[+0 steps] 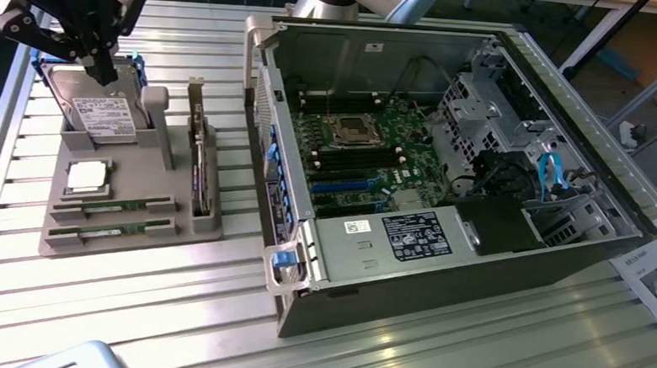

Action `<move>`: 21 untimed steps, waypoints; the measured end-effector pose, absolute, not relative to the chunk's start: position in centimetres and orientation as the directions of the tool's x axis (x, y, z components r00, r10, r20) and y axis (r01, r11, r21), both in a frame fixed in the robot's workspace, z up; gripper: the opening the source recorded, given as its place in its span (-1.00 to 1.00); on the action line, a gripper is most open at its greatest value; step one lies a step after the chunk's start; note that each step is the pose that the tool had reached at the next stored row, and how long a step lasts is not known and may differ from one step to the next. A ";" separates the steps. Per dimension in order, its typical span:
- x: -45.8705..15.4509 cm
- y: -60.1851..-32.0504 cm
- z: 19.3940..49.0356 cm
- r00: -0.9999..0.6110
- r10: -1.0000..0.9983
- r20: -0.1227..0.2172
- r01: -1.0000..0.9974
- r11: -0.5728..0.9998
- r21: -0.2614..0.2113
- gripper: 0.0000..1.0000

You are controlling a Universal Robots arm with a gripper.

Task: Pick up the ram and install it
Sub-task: 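Pick up the ram and move it above insertion slot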

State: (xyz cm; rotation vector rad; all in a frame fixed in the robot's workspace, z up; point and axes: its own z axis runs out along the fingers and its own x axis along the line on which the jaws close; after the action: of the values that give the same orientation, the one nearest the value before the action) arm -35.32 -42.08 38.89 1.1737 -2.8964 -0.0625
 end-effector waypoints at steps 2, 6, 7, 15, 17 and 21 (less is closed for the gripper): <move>-35.3 -42.1 38.9 -0.692 -0.722 0.000 -0.722 0.691 0.043 -0.80; -35.3 -42.1 38.9 -0.617 -0.787 0.000 -0.786 0.617 0.043 -0.80; -35.3 -42.1 38.9 -0.589 -0.808 0.000 -0.807 0.589 0.043 -0.80; -35.3 -42.1 38.9 -0.446 -0.895 0.000 -0.894 0.445 0.043 -0.80; -35.3 -42.1 38.9 -0.394 -0.919 0.000 -0.918 0.394 0.043 -0.80; -35.3 -42.1 38.9 -0.287 -0.958 0.000 -0.957 0.287 0.043 -0.80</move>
State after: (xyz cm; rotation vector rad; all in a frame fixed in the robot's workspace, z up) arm -35.32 -42.08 38.89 1.8603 -2.4995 -0.0540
